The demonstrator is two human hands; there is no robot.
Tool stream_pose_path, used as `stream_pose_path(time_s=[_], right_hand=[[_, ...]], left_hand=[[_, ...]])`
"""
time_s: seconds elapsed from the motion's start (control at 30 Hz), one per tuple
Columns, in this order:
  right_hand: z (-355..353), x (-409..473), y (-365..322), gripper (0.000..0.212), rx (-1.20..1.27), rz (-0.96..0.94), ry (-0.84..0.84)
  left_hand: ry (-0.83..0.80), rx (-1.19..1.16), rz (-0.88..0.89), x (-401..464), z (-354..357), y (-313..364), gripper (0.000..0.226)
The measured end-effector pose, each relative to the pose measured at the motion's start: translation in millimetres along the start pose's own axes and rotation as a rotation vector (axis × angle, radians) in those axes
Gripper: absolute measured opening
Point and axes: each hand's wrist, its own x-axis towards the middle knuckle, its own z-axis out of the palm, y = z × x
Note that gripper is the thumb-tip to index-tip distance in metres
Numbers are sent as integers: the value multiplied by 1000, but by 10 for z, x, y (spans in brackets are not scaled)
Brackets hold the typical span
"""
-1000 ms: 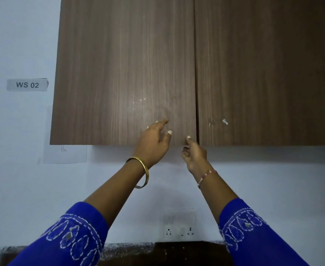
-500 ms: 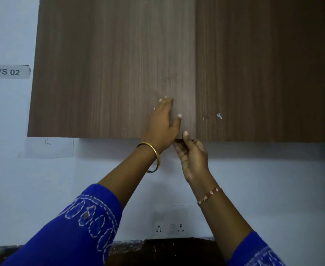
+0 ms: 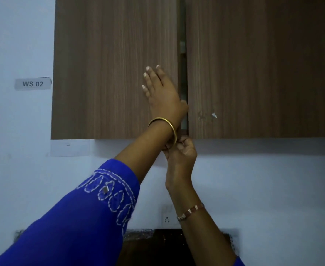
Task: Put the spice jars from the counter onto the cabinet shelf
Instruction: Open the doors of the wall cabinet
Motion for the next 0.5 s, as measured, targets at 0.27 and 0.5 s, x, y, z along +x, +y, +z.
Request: stream_pose_path(time_s=[0.27, 0.5], right_hand=[[80, -190, -83, 24, -55, -100, -87], [528, -492, 6, 18, -141, -244, -258]], left_hand=[[-73, 15, -49, -98, -287, 98, 99], [-68, -32, -10, -233, -812, 17, 96]])
